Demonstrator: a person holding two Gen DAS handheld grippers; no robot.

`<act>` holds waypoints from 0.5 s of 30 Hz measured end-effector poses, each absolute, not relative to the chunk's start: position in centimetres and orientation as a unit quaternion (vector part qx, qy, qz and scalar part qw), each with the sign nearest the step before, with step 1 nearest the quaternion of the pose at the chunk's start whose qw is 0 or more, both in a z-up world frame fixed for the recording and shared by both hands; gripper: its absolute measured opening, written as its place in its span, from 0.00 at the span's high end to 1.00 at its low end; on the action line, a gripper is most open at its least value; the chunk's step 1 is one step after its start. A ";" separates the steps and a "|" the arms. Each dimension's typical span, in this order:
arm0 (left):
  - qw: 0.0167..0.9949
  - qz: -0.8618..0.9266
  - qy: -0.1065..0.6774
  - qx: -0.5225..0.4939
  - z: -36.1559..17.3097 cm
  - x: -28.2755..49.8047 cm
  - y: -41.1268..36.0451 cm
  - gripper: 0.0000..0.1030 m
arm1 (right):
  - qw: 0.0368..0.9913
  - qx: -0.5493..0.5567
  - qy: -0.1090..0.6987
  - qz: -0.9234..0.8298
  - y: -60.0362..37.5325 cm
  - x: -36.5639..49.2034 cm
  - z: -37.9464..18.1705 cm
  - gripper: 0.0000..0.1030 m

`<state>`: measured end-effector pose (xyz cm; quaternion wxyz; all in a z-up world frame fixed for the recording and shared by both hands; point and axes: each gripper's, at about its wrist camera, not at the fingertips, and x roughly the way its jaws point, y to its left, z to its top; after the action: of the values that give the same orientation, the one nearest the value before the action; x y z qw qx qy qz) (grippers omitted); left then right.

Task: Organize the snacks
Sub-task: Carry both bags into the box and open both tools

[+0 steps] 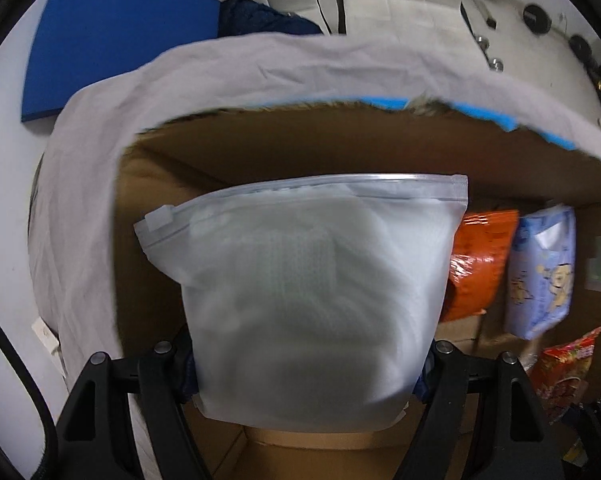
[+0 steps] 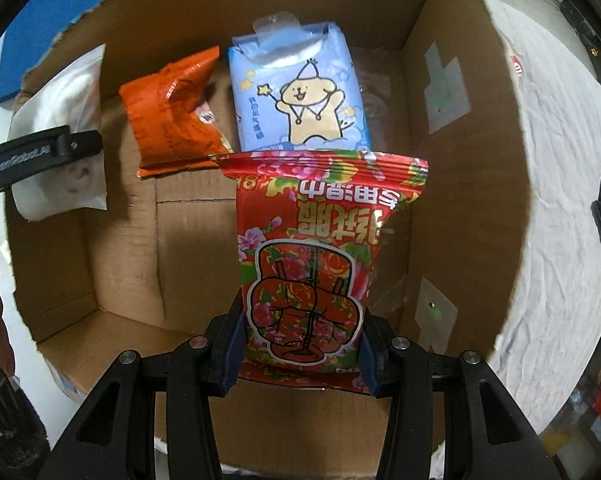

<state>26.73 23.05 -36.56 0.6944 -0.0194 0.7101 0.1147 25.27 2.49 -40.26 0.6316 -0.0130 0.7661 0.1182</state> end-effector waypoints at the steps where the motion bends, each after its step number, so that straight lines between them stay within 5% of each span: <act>1: 0.693 0.114 0.712 -0.018 -37.0 26.9 23.0 0.28 | 0.630 -0.014 0.768 0.117 2.6 25.3 -40.5 0.52; 15: 0.682 0.090 0.723 -0.056 -38.4 27.1 23.0 0.26 | 0.609 -0.021 0.786 0.109 4.0 25.0 -43.9 0.52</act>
<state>27.07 23.01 -38.39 0.6823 -0.0561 0.7234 0.0901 25.02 4.05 -43.92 0.6089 -0.0206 0.7855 0.1086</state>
